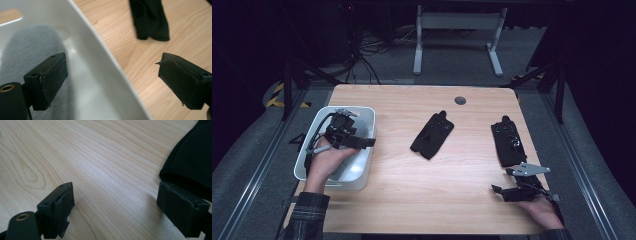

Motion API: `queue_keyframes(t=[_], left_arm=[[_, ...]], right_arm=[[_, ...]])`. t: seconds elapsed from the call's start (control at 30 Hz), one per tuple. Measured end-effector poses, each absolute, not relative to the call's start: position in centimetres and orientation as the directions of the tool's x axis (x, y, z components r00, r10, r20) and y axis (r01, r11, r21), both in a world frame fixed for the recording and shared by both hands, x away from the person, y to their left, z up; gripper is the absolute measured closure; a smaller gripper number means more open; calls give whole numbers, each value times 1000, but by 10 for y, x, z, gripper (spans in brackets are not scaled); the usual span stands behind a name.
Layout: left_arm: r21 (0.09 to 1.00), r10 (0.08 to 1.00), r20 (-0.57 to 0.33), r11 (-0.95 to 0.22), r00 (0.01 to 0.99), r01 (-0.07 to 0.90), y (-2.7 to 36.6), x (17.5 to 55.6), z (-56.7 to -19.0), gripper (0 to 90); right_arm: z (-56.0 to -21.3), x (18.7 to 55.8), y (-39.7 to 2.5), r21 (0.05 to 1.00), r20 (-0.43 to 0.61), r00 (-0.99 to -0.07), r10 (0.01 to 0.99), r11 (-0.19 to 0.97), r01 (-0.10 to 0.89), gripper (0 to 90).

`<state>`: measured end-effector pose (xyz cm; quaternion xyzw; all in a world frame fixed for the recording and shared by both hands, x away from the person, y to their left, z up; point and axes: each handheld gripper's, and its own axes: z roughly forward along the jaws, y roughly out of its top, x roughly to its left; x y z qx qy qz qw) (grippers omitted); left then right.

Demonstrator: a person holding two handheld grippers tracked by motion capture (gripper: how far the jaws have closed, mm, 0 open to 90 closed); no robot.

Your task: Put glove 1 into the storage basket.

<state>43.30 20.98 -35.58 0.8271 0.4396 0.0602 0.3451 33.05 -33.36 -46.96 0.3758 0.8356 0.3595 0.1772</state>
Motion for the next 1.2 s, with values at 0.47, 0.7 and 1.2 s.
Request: queue_keyframes(t=[0.47, 0.7, 1.2], left_arm=[[665, 690, -170, -447, 704, 598, 144, 413, -364, 98], [661, 651, -154, -492, 744, 567, 118, 404, -374, 98], [648, 593, -112, -565, 797, 511, 85, 380, -432, 98]], right_arm=[[-470, 330, -334, 734, -26, -655, 755, 460, 501, 148], [-470, 330, -334, 733, -26, -655, 755, 460, 501, 147], [-470, 330, -333, 734, -25, -656, 754, 460, 500, 147]])
